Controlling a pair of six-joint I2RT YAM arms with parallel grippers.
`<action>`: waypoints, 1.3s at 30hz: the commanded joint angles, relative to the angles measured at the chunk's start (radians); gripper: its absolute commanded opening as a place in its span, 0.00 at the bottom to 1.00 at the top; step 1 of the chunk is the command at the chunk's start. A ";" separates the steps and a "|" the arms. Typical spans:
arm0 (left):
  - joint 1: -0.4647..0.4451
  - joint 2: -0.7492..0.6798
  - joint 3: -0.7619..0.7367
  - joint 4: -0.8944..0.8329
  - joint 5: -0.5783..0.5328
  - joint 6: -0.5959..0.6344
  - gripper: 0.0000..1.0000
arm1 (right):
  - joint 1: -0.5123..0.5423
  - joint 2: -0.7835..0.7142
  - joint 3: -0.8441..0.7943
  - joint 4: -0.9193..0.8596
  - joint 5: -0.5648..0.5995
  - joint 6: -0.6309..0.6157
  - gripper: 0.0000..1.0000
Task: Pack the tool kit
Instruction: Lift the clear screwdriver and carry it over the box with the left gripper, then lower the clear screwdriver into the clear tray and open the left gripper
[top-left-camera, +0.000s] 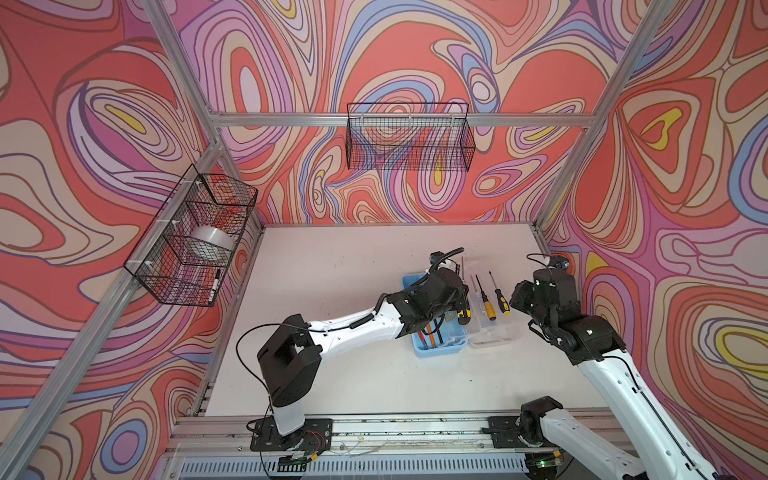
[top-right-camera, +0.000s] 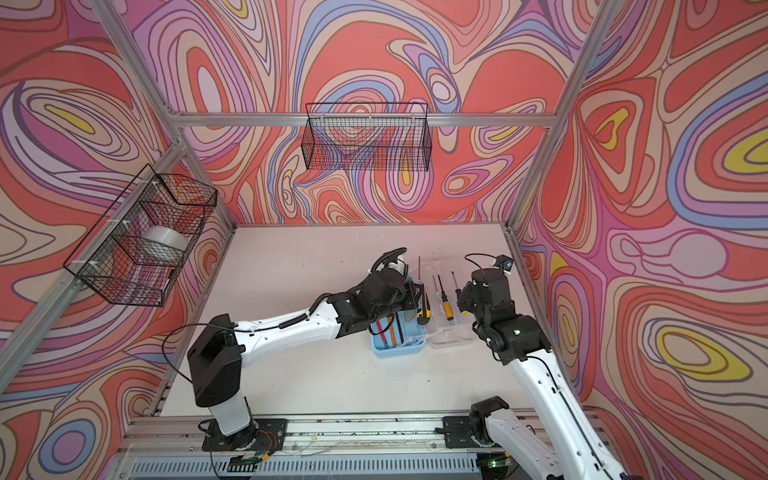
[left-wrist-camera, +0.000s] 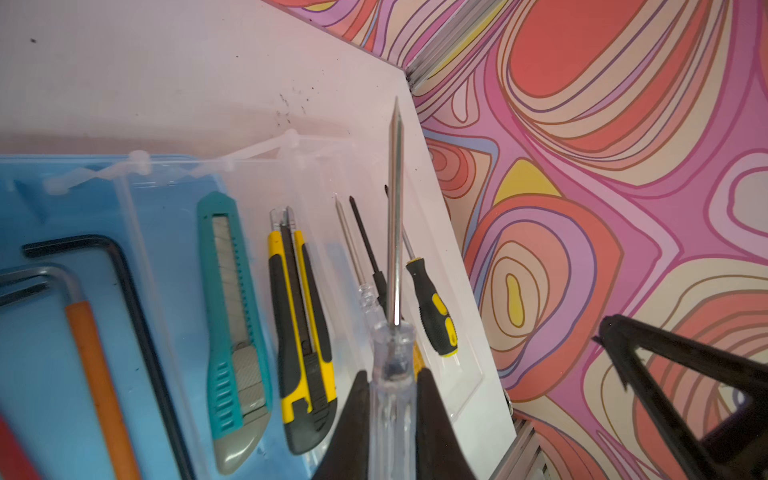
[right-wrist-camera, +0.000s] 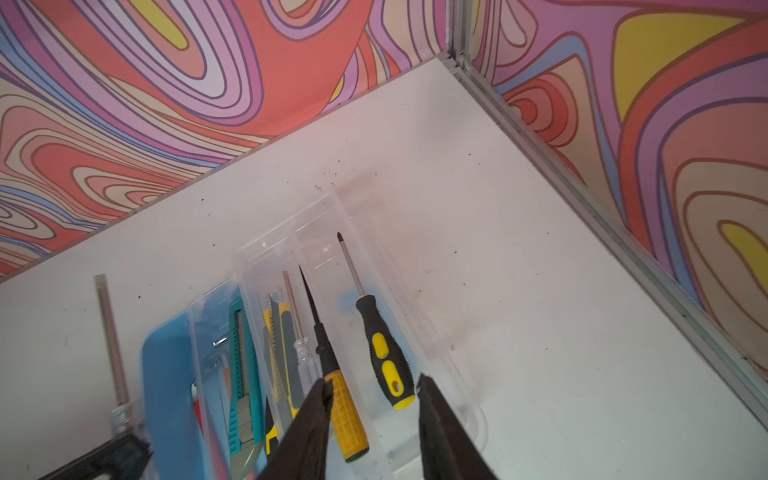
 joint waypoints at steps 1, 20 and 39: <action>-0.012 0.053 0.063 0.067 0.006 -0.073 0.00 | -0.011 -0.020 -0.021 0.035 -0.059 0.017 0.37; -0.054 0.335 0.271 0.199 0.089 -0.269 0.00 | -0.016 -0.105 0.020 -0.046 -0.045 -0.008 0.37; -0.058 0.385 0.341 0.067 0.063 -0.281 0.28 | -0.016 -0.143 -0.011 -0.054 -0.052 -0.015 0.39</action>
